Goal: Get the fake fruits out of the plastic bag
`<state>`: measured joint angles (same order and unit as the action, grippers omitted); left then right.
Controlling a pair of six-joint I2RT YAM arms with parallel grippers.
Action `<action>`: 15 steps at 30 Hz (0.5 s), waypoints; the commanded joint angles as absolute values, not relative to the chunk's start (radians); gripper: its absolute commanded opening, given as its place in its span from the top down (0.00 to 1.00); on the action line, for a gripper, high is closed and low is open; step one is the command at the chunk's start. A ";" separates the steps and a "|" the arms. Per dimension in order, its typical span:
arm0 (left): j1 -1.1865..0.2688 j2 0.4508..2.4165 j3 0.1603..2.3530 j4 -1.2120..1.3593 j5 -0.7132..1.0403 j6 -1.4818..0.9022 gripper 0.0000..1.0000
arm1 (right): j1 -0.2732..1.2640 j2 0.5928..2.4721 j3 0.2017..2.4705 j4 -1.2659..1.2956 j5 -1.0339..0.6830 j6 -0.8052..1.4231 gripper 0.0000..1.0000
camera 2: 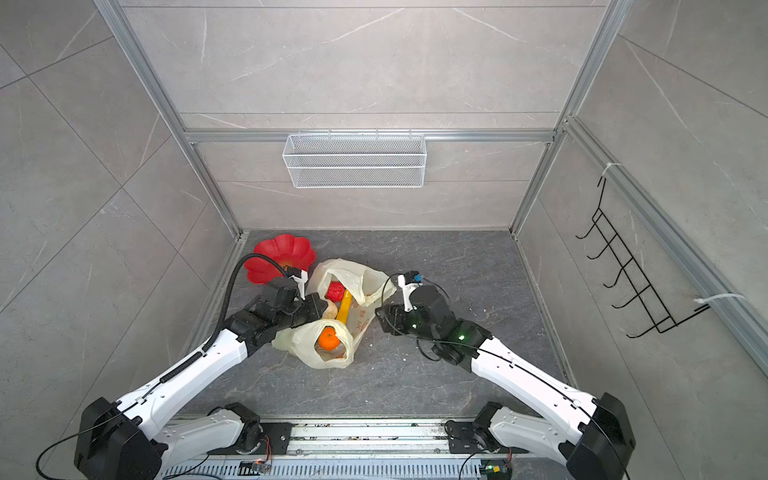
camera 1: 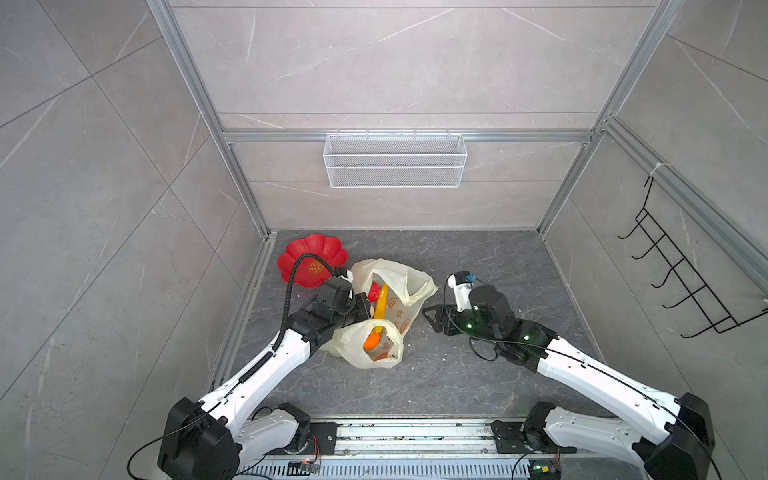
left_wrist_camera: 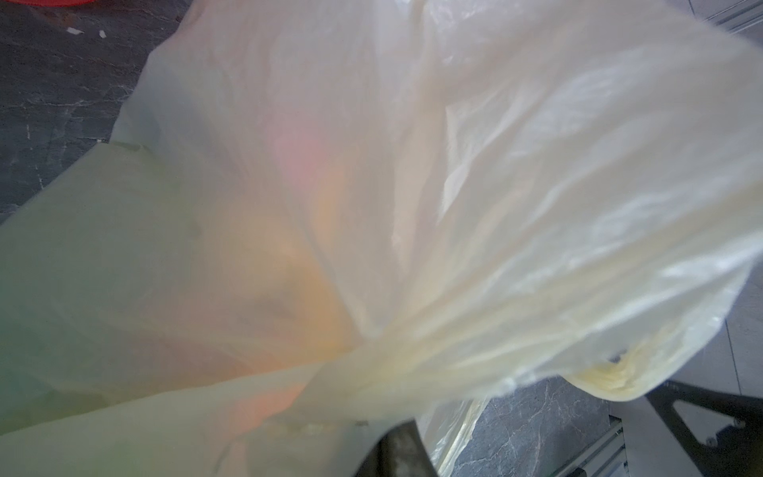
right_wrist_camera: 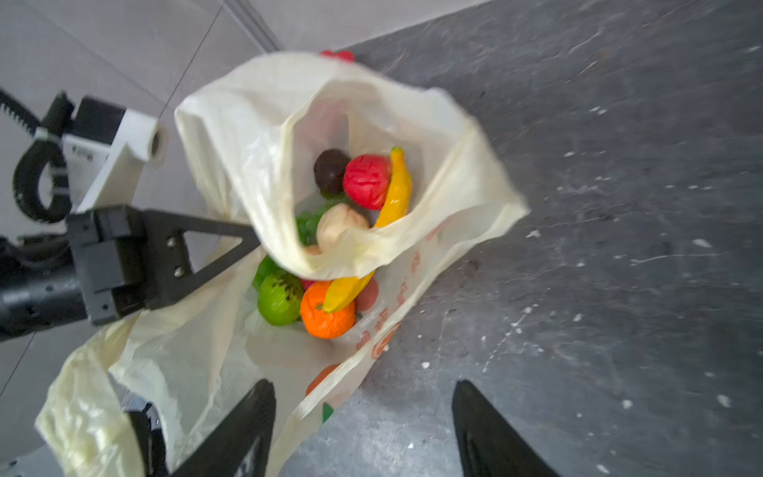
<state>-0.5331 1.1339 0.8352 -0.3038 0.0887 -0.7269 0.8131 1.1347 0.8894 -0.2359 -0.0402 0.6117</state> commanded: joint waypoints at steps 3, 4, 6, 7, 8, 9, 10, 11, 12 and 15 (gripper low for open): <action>-0.532 1.133 0.845 -0.278 0.105 -0.736 1.00 | 0.917 1.308 1.014 -0.219 -0.012 0.620 0.42; -0.532 1.133 0.847 -0.283 0.101 -0.734 1.00 | 0.943 1.331 1.026 -0.216 -0.002 0.611 0.43; -0.531 1.138 0.853 -0.302 0.085 -0.752 1.00 | 1.003 1.368 1.030 -0.199 0.022 0.591 0.46; -0.530 1.140 0.858 -0.315 0.073 -0.761 1.00 | 1.032 1.383 1.025 -0.191 0.027 0.584 0.48; -0.527 1.143 0.860 -0.317 0.068 -0.770 1.00 | 1.063 1.396 1.015 -0.183 0.032 0.573 0.50; -0.523 1.146 0.859 -0.317 0.067 -0.779 1.00 | 1.092 1.405 1.007 -0.175 0.042 0.560 0.51; -0.517 1.150 0.858 -0.316 0.069 -0.795 1.00 | 1.131 1.421 1.000 -0.173 0.062 0.544 0.52; -0.506 1.155 0.855 -0.313 0.072 -0.813 1.00 | 1.167 1.443 0.997 -0.174 0.086 0.524 0.53; -0.497 1.158 0.853 -0.310 0.077 -0.827 1.00 | 1.197 1.466 0.999 -0.183 0.111 0.511 0.54; -0.458 1.156 0.836 -0.269 0.111 -0.872 1.00 | 1.253 1.555 0.998 -0.196 0.192 0.497 0.60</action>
